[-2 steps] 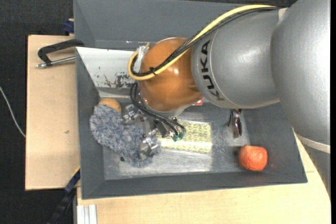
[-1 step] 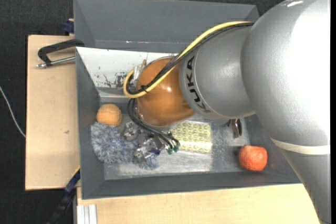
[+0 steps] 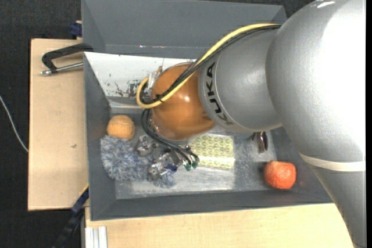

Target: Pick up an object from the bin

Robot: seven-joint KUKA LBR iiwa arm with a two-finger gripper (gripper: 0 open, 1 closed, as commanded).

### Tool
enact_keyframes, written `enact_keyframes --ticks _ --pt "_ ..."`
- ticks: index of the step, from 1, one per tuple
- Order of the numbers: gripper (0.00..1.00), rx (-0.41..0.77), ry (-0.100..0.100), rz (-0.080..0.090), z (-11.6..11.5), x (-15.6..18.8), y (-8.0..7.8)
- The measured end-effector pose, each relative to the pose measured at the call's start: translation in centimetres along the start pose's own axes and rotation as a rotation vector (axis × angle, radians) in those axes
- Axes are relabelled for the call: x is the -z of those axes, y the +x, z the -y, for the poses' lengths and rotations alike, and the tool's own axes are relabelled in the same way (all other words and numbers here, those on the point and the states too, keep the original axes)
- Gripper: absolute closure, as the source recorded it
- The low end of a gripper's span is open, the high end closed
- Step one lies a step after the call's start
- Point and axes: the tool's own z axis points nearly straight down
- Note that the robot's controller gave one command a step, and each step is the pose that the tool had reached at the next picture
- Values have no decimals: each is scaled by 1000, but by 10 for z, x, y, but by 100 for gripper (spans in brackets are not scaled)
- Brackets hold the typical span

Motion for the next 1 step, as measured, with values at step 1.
enact_keyframes --ticks 1 --pt "100 21 0 3 -5 144 -9"
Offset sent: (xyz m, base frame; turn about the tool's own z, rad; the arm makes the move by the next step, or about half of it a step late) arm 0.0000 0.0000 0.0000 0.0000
